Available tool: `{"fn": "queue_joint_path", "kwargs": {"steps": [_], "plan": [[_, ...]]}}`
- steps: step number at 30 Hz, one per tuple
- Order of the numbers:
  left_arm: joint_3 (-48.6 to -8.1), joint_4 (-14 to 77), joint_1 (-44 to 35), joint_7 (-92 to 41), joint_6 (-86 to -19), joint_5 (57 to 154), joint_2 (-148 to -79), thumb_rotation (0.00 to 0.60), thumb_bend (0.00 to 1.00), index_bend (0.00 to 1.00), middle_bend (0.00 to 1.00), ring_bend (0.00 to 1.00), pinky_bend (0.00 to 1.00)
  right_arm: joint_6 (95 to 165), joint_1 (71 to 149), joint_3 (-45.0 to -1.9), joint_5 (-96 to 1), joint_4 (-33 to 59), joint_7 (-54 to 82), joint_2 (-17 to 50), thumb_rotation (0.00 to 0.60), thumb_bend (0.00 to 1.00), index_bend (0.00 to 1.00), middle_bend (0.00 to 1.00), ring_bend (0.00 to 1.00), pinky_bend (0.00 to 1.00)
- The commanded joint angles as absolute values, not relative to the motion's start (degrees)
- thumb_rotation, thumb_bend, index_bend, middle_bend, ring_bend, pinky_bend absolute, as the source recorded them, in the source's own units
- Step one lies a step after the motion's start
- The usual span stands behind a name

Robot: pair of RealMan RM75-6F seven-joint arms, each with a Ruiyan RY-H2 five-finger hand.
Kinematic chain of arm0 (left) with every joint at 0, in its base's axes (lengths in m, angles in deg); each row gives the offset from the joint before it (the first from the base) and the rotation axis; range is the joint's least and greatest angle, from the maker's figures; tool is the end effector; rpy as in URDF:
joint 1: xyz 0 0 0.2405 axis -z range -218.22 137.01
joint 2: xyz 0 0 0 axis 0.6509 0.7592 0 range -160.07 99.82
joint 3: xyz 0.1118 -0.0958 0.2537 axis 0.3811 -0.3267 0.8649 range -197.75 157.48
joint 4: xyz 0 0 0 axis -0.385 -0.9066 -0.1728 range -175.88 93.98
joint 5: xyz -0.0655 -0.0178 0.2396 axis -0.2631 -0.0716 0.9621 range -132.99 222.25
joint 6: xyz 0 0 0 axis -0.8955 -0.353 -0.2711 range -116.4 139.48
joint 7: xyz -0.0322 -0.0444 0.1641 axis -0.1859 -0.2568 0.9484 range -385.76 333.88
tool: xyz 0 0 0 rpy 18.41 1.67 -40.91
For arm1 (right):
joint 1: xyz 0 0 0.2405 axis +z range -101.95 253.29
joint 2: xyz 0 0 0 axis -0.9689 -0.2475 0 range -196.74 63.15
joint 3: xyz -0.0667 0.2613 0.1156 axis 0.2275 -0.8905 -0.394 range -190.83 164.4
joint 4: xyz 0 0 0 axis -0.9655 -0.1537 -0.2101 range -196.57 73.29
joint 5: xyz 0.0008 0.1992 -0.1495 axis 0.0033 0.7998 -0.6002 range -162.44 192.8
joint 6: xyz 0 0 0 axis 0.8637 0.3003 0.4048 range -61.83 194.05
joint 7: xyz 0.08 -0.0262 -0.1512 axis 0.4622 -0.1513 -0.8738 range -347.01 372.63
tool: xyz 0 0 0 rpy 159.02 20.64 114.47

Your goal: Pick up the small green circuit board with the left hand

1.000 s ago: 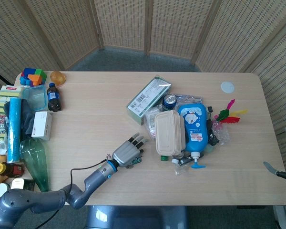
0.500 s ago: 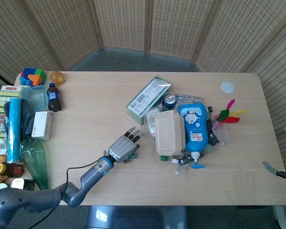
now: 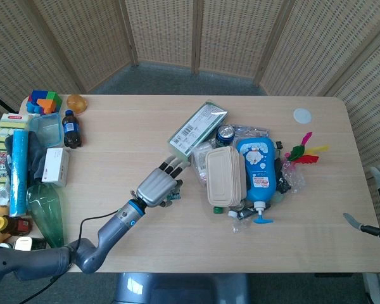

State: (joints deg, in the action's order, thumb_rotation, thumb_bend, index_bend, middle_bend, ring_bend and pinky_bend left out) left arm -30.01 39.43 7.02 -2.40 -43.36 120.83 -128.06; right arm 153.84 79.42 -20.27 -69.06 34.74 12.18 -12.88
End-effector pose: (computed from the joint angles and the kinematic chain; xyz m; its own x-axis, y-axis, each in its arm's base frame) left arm -0.0852 0.3804 -0.1191 0.5366 0.1224 0.8349 0.6872 -0.6376 -0.3481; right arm -0.3514 -0.2257 0.2183 0.4931 0.1144 0.8624 -0.8694 0.0302 0.4932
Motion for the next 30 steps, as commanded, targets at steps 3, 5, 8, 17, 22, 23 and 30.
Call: {"fn": "queue_joint_path", "kwargs": {"steps": [3, 5, 8, 17, 22, 23, 30], "plan": [[-33.34, 47.40, 6.41, -0.16, -46.47, 119.43, -122.00, 0.600, 0.15, 0.58, 0.02, 0.00, 0.00, 153.35, 79.96, -20.38, -69.33, 34.79, 11.99, -12.47, 0.390, 0.15, 0.00, 0.00, 0.00, 0.00], [-34.39, 50.13, 6.21, 0.49, -47.31, 118.76, -119.82, 0.600, 0.15, 0.58, 0.02, 0.00, 0.00, 153.12, 80.22, -20.41, -69.43, 34.79, 11.89, -12.26, 0.387, 0.15, 0.00, 0.00, 0.00, 0.00], [-35.81, 53.65, 5.93, 1.25, -48.50, 117.89, -116.83, 0.600, 0.15, 0.58, 0.02, 0.00, 0.00, 152.76, 80.55, -20.41, -69.54, 34.78, 11.78, -11.94, 0.387, 0.15, 0.00, 0.00, 0.00, 0.00], [-39.08, 61.70, 5.09, 2.26, -50.98, 115.16, -108.65, 0.600, 0.15, 0.58, 0.02, 0.00, 0.00, 152.23, 81.30, -20.52, -69.77, 34.92, 11.26, -11.28, 0.388, 0.15, 0.00, 0.00, 0.00, 0.00], [-40.70, 65.08, 4.79, 1.92, -52.15, 113.66, -104.97, 0.600, 0.15, 0.58, 0.02, 0.00, 0.00, 152.14, 81.52, -20.54, -69.84, 35.16, 11.01, -11.16, 0.389, 0.15, 0.00, 0.00, 0.00, 0.00], [-40.95, 65.57, 4.75, 1.96, -52.34, 113.43, -104.34, 0.600, 0.15, 0.58, 0.02, 0.00, 0.00, 152.16, 81.54, -20.54, -69.85, 35.18, 10.95, -11.13, 0.389, 0.16, 0.00, 0.00, 0.00, 0.00], [-41.58, 68.03, 4.52, 1.73, -53.51, 112.33, -101.21, 0.600, 0.15, 0.58, 0.02, 0.00, 0.00, 152.06, 81.78, -20.58, -69.88, 35.39, 10.70, -11.02, 0.389, 0.16, 0.00, 0.00, 0.00, 0.00]]}}
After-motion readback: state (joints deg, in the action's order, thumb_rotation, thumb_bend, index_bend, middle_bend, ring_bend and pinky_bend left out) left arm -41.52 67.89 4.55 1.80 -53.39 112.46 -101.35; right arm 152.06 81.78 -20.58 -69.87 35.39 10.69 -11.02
